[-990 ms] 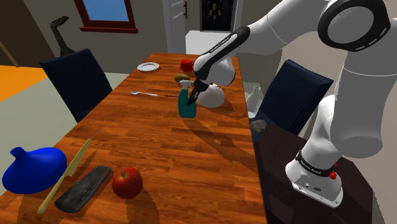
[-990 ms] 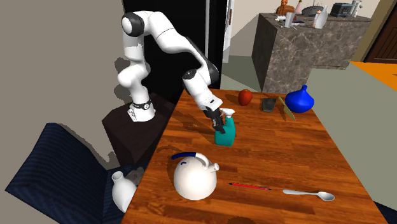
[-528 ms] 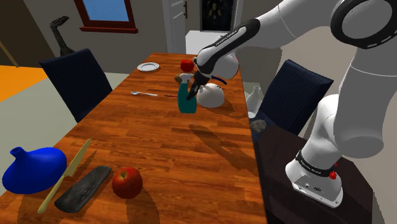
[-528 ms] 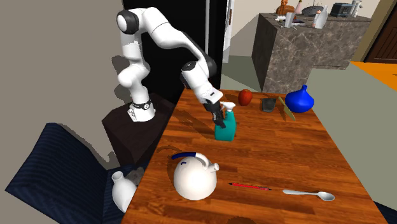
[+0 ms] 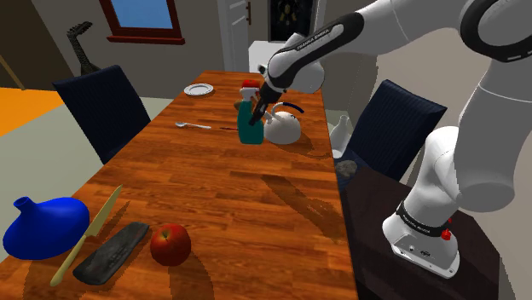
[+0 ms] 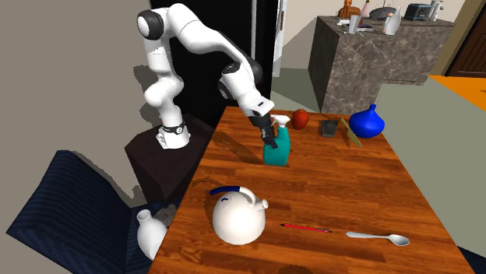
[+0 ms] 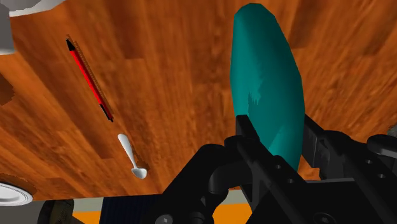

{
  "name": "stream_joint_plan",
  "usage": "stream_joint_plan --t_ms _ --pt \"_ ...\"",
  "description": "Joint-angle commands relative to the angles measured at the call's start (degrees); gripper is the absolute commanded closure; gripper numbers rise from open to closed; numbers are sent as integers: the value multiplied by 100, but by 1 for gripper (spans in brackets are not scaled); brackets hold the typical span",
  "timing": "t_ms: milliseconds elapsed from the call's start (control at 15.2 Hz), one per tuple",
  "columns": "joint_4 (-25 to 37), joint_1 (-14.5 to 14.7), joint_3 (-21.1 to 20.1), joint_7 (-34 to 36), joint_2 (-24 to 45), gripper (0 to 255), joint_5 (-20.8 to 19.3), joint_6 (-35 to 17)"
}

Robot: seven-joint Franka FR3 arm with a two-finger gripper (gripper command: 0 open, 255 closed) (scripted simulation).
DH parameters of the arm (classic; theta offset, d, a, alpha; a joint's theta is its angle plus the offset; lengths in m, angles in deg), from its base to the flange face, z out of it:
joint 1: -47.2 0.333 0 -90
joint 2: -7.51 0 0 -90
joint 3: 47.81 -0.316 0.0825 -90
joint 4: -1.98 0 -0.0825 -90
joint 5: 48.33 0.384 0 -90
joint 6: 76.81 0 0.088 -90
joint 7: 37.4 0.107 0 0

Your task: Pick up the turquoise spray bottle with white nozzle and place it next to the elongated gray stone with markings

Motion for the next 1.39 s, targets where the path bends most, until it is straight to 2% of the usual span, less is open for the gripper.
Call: stream_joint_plan --t_ms 0,660,1320 --pt "31 -1 22 141 -94 255 -165 101" --pt "339 -36 52 797 -503 255 -876 707" --pt "796 -87 32 1258 -784 255 -1337 1374"
